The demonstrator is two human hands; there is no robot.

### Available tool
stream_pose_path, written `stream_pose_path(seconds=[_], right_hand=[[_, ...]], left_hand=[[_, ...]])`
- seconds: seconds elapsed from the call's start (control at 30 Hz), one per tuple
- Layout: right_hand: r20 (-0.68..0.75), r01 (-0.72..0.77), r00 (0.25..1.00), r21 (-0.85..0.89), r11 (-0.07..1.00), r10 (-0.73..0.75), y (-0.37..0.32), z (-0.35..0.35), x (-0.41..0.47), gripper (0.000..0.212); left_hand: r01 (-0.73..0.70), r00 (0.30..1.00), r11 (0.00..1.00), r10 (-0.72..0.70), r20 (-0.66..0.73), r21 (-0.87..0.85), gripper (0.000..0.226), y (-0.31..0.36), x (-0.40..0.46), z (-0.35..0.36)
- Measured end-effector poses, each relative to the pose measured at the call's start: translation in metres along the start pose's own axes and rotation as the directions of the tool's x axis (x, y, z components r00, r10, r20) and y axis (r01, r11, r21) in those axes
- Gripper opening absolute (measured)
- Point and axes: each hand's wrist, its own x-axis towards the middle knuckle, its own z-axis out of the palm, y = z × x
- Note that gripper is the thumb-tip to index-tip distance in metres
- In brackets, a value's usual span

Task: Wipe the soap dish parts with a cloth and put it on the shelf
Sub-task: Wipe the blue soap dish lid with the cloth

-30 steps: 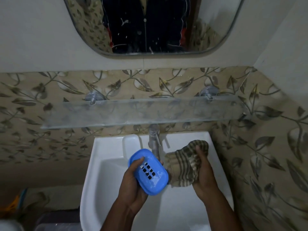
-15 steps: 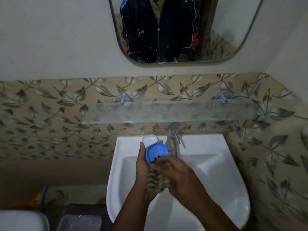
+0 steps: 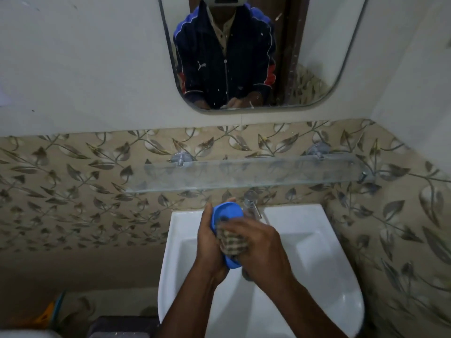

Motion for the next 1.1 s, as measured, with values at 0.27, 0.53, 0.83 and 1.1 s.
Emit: stream_pose_path(seconds=[0.27, 0.53, 0.83, 1.1], right_hand=[[-0.101, -0.082, 0.992, -0.048, 0.995, 0.077, -0.011, -0.019, 0.017, 0.025], [-0.02, -0.087, 0.996, -0.04, 0.995, 0.087, -0.014, -0.039, 0.022, 0.03], [0.113, -0.063, 0.991, -0.108, 0.992, 0.076, -0.008, -0.044, 0.025, 0.027], [0.32, -0.06, 0.936, -0.256, 0.965, 0.143, -0.008, -0.058, 0.026, 0.033]], left_hand=[[-0.011, 1.0, 0.997, 0.009, 0.026, 0.077, 0.063, -0.006, 0.004, 0.009], [0.031, 0.998, 0.993, -0.037, 0.051, 0.113, 0.067, -0.008, 0.004, 0.013], [0.002, 1.0, 0.995, -0.004, 0.02, 0.099, 0.067, -0.005, 0.008, 0.013], [-0.009, 1.0, 0.995, 0.011, -0.021, 0.102, 0.066, 0.009, 0.012, 0.02]])
